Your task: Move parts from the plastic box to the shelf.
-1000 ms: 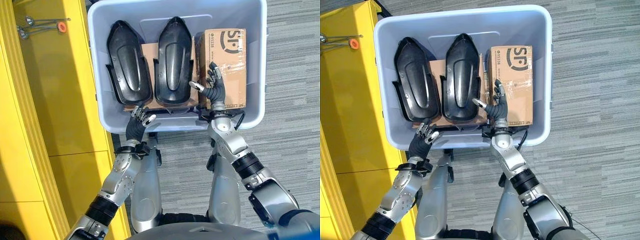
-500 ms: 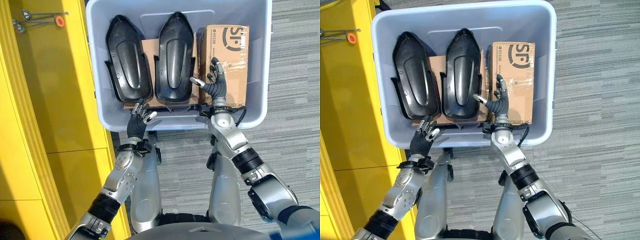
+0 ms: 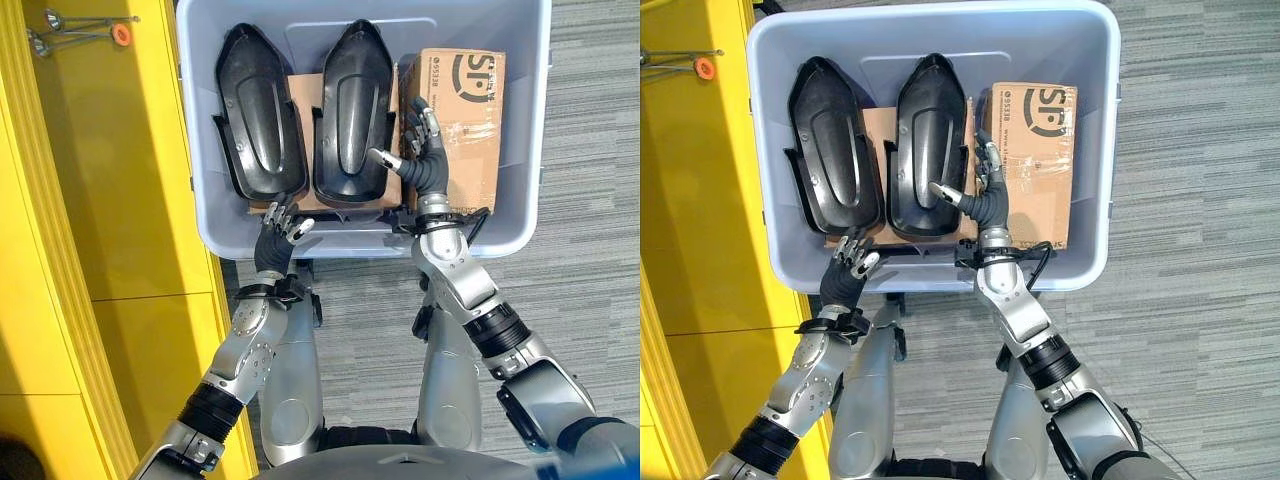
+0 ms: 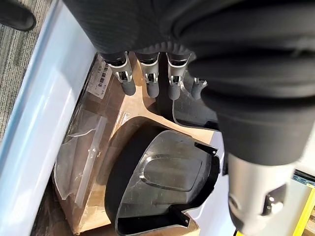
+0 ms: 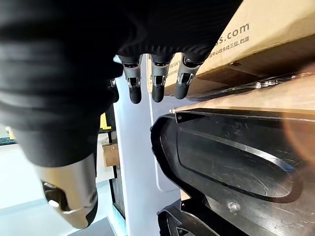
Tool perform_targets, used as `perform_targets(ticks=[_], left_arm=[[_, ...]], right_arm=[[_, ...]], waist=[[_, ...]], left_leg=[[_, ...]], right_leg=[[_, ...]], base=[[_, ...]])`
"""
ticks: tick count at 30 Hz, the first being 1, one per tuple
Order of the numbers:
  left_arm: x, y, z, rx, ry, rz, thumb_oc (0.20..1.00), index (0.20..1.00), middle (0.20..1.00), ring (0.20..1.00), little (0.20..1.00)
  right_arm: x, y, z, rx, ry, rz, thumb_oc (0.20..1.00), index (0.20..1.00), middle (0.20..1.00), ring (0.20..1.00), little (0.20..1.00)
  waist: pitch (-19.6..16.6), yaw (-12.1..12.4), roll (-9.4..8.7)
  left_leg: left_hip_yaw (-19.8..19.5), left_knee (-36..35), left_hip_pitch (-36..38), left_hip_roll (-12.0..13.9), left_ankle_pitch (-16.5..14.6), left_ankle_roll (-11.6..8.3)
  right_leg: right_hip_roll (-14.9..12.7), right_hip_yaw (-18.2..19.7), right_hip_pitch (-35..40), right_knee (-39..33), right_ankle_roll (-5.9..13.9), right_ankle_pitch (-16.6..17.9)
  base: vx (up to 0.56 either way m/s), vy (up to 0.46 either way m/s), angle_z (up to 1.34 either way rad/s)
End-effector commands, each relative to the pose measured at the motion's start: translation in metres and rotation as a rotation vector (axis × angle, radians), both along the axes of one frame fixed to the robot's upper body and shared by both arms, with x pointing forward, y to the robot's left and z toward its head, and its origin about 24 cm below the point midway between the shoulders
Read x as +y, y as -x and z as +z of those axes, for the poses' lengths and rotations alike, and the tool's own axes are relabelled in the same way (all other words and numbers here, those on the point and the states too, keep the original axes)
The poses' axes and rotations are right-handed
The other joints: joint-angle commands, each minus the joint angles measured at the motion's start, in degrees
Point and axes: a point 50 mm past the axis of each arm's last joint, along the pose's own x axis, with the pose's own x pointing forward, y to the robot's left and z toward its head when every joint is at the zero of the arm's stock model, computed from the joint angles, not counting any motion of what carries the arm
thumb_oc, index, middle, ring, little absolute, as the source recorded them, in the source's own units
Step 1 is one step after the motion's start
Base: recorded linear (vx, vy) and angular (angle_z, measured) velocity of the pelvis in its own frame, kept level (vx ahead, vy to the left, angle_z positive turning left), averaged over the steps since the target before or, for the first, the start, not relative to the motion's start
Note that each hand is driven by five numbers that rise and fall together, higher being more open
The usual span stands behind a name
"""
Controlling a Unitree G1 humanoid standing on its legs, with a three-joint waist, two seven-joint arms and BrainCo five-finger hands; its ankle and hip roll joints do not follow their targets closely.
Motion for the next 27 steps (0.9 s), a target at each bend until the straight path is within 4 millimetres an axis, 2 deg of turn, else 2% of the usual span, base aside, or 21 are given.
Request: perform_targets(ticks=[1, 13, 21, 27], left_arm=[[0.002, 0.008, 0.013, -0.068, -0.006, -0.002, 1.0, 1.0, 1.0, 1.0, 1.0], [0.001, 0.007, 0.014, -0.072, 0.001, 0.003, 1.0, 1.0, 1.0, 1.0, 1.0], [-0.002, 0.009, 0.014, -0.077, 0.009, -0.012, 1.0, 1.0, 1.0, 1.0, 1.0], [-0.004, 0.009, 0.013, -0.075, 0.011, -0.025, 1.0, 1.0, 1.0, 1.0, 1.0]], right_arm=[[0.004, 0.011, 0.017, -0.102, -0.081, 0.04, 1.0, 1.0, 1.0, 1.0, 1.0], [0.001, -0.002, 0.005, -0.029, -0.06, -0.023, 1.0, 1.0, 1.0, 1.0, 1.0], [-0.008, -0.021, -0.006, 0.051, -0.006, -0.141, 1.0, 1.0, 1.0, 1.0, 1.0], [-0.012, -0.028, -0.012, 0.09, 0.006, -0.172, 1.0, 1.0, 1.0, 1.0, 1.0]], waist=[[-0.86, 0.14, -0.69], [-0.86, 0.47, -0.2], [-0.86, 0.95, 0.58], [-0.86, 1.18, 0.61]], left_leg=[[1.34, -0.92, -1.1, -0.23, -0.12, 2.03], [1.06, -1.06, -2.7, -0.27, 0.19, 2.0], [1.2, -1.16, -4.55, -0.49, 0.34, 2.07], [1.0, -1.09, -5.17, -0.6, 0.32, 2.15]], right_leg=[[-2.25, -0.31, 1.48, 3.87, 1.02, -5.43], [-2.28, -0.26, -0.28, 4.15, 1.03, -5.45], [-2.33, -0.07, -2.5, 4.42, 1.1, -5.28], [-2.31, -0.1, -2.94, 4.56, 1.07, -5.33]], base=[[0.0, 0.0, 0.0], [0.0, 0.001, 0.02], [0.0, 0.0, 0.0], [0.0, 0.0, 0.0]])
